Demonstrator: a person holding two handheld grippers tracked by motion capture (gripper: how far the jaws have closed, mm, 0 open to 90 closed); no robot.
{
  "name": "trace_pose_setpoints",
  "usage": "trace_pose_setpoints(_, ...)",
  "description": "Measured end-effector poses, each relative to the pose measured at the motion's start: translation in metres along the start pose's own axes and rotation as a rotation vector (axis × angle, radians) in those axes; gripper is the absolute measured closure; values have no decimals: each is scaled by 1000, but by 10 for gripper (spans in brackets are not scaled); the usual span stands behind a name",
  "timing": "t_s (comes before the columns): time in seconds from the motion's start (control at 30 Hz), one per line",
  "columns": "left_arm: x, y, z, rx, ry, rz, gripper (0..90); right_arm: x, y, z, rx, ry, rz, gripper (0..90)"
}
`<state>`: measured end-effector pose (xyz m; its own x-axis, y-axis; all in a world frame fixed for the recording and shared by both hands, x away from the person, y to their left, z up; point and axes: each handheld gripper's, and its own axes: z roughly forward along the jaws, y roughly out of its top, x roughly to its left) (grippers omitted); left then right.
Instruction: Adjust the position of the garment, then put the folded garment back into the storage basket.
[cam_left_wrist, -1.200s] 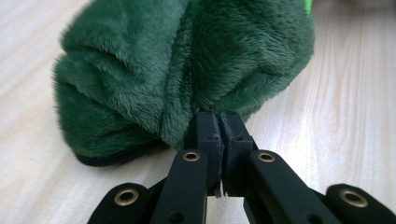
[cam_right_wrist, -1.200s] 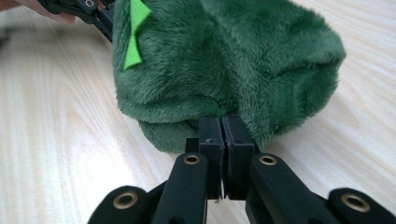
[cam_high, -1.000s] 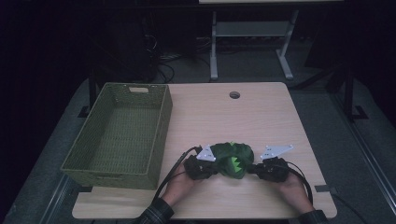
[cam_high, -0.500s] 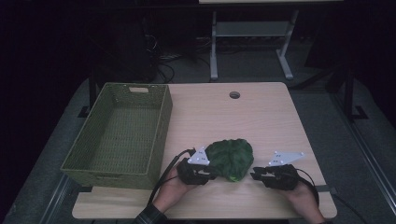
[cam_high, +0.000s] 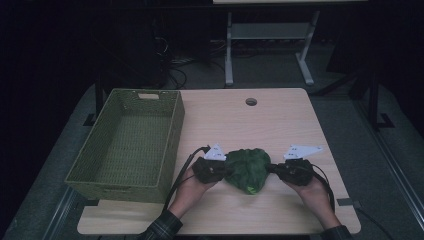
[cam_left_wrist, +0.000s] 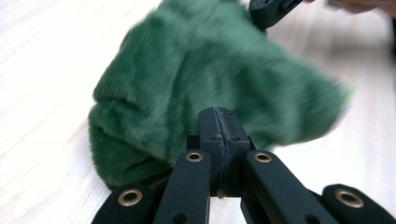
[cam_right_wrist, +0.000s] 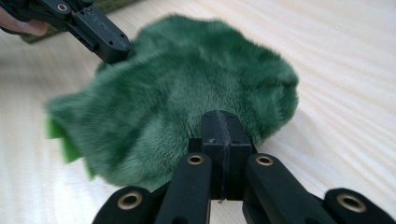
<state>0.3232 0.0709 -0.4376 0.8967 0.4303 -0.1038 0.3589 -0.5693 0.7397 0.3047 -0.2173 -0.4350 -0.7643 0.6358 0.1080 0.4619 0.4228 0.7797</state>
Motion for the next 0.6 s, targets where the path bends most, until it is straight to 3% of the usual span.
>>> trace_pose_setpoints(0.13, 5, -5, 14, 52, 31, 3, 897, -4, -3, 19, 61, 4, 10, 898)
trace_pose_setpoints(0.27, 8, -2, 24, 69, 61, 18, 897, -5, -4, 30, 95, 6, 9, 899)
trace_pose_setpoints(0.43, 13, -1, 35, 89, 87, 30, 898, -4, -8, 37, 129, 19, 25, 899)
trace_pose_setpoints(0.6, 18, -1, 32, 94, 87, 19, 897, -3, -9, 36, 149, 26, 24, 899)
